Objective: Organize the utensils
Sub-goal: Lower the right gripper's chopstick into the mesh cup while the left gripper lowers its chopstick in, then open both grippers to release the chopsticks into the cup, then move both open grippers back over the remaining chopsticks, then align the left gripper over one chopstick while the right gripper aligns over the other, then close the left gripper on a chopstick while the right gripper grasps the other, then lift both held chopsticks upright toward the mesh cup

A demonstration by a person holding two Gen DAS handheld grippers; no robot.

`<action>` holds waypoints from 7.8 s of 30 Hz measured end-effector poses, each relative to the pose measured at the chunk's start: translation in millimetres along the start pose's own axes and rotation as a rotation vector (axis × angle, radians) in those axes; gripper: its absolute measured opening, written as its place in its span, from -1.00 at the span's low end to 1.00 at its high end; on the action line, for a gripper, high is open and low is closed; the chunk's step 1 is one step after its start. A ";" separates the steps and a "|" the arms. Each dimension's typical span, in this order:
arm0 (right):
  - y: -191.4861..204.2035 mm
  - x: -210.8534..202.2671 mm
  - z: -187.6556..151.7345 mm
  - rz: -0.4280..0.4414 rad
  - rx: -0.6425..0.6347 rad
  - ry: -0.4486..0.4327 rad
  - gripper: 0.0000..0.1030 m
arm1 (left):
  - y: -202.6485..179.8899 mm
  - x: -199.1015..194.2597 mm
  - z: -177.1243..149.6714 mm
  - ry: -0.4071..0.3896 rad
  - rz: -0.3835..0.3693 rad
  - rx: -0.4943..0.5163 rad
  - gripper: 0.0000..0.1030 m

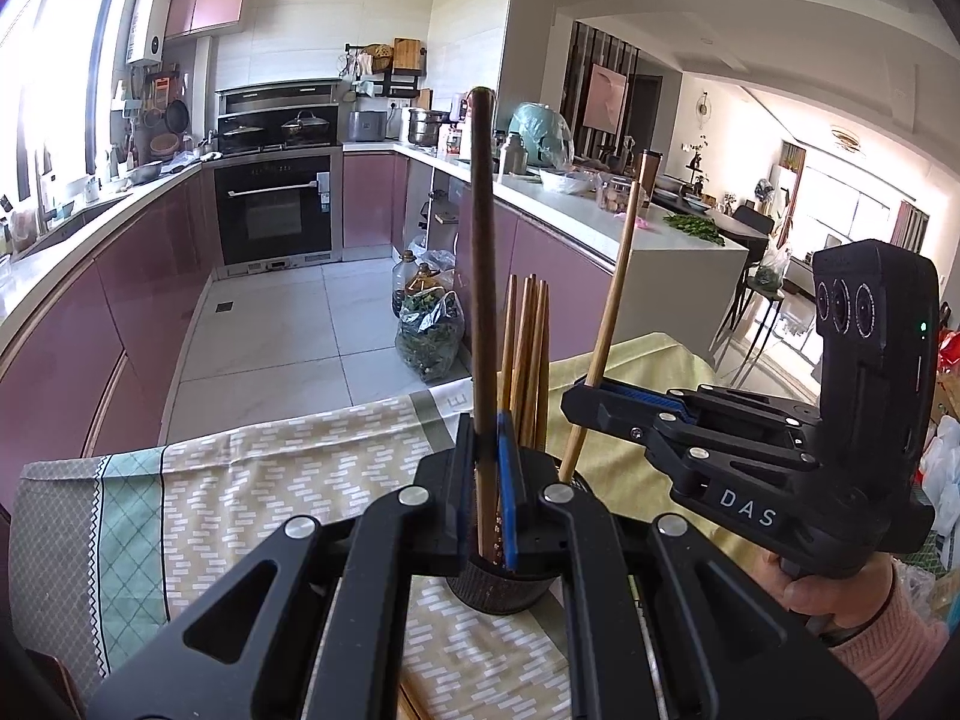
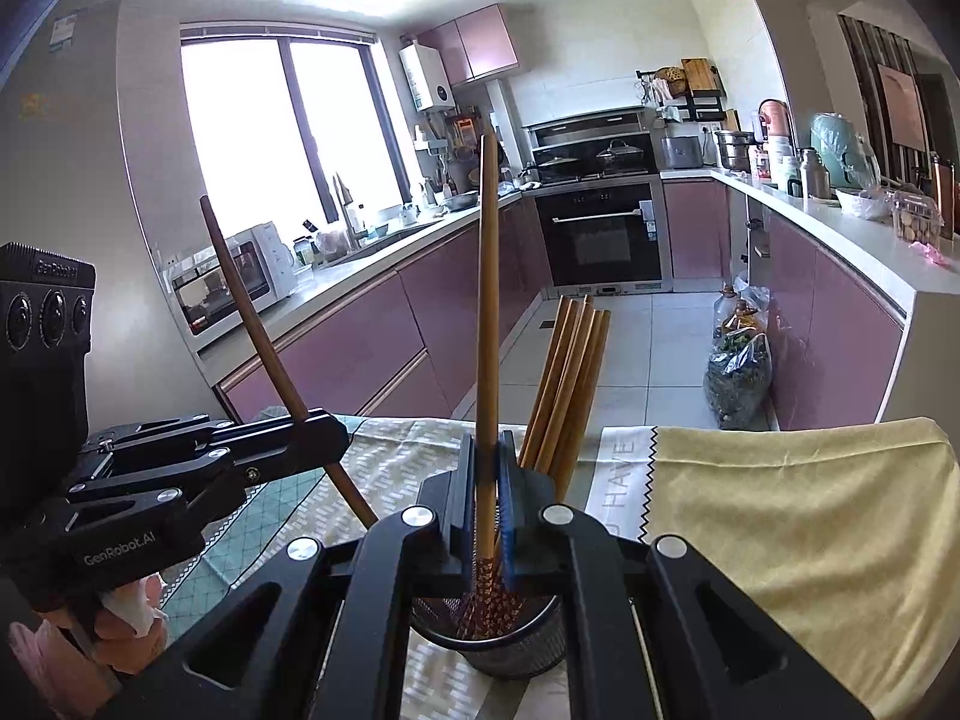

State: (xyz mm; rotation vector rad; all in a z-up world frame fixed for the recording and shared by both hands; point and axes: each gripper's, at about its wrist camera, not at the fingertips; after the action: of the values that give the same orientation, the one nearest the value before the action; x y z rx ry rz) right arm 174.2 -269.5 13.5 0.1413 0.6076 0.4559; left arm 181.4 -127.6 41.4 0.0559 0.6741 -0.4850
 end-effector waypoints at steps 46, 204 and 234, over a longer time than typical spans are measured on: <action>-8.4 27.5 -19.2 -0.016 0.043 0.098 -0.75 | 13.9 58.3 -12.6 0.112 0.002 0.013 -0.69; 79.8 80.2 -99.1 0.090 -0.057 0.389 -0.89 | 64.3 49.1 -161.2 0.285 0.100 -0.158 -0.85; 71.7 53.4 -92.7 0.097 -0.072 0.314 -0.88 | 57.3 46.7 -155.4 0.276 0.092 -0.142 -0.85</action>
State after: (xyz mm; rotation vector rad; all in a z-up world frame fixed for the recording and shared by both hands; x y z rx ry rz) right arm 132.7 -181.7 -71.1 0.0307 0.8933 0.5989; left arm 147.5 -64.3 -115.1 0.0204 0.9709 -0.3422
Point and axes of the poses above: each gripper's, at about its wrist camera, not at the fingertips, and x roughly the way its jaws point, y to its left, z to its top, and after that the axes turned 5 degrees about y, right-handed
